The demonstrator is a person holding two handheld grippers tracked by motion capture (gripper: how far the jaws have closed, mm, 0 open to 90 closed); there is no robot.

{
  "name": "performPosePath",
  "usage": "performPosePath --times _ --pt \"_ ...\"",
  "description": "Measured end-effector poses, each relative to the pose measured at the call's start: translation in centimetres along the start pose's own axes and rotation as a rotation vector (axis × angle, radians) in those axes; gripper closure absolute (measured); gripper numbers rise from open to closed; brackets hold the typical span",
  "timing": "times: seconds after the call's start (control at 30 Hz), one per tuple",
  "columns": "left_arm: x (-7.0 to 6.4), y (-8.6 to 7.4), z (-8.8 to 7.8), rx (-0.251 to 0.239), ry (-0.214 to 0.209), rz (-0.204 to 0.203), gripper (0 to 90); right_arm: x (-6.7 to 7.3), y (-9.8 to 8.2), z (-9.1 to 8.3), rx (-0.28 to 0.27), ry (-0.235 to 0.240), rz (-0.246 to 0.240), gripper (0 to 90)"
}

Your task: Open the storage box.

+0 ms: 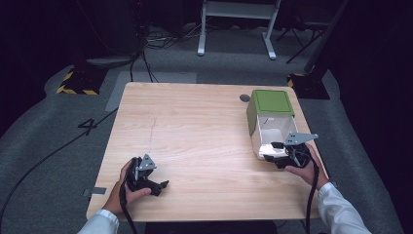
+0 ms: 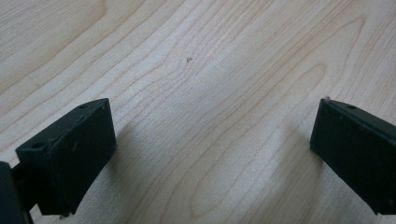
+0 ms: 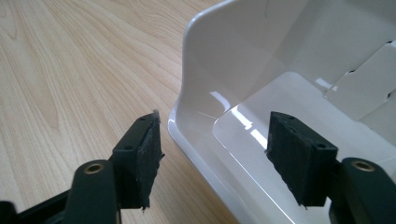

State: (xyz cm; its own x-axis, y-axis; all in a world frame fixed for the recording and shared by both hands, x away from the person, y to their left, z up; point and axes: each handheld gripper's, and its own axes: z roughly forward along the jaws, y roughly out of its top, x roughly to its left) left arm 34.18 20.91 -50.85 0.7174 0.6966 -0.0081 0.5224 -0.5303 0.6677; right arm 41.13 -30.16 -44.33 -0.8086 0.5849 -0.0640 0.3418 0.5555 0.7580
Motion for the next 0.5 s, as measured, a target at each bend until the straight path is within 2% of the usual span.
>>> performPosePath --times 0.27,0.5 --pt "0.0 0.0 0.0 0.000 0.000 0.000 0.5 0.4 0.3 -0.9 0.004 -0.038 -0.045 27.8" --pt "0.0 0.0 0.0 0.000 0.000 0.000 0.5 0.8 0.1 -1.9 0.002 -0.063 -0.049 23.2"
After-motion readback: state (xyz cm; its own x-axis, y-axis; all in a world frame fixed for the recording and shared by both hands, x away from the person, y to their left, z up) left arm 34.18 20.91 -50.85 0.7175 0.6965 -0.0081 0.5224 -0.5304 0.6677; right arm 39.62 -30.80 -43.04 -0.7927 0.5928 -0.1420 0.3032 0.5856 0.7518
